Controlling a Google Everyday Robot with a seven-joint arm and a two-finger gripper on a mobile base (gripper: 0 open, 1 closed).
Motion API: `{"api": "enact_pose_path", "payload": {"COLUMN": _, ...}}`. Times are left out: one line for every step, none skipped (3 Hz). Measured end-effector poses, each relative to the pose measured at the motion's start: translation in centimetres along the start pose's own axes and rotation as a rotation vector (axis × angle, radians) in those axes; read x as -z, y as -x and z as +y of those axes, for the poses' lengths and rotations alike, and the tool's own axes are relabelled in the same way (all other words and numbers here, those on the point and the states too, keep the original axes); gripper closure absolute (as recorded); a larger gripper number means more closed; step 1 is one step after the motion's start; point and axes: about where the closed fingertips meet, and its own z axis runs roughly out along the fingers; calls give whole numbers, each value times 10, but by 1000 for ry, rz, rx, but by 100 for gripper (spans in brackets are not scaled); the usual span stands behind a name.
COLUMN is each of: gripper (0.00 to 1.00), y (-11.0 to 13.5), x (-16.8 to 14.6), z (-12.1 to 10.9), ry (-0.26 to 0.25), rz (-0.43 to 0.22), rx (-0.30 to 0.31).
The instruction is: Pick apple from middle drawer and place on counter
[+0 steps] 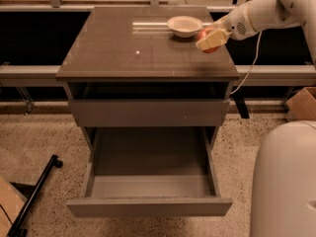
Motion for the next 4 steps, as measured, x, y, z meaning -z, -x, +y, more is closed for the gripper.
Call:
{"api": "enact_pose_path", "payload": {"gripper": 51, "y": 14, "x": -33, "z": 10, "ry": 74, "rz": -22, "rx": 32}}
{"api": "enact_pose_path", "payload": {"gripper": 28, "y": 15, "x": -61, "z": 17, "ry": 127, "rz": -16, "rx": 30}}
{"api": "enact_pose_path", "payload": {"gripper": 5, "y": 13, "x": -77, "z": 21, "ry": 158, "rz": -10, "rx": 22}}
{"api": "enact_pose_path", "payload": {"gripper": 0, "y": 13, "x": -79, "z": 21, "ry": 161, "rz": -10, "rx": 21}}
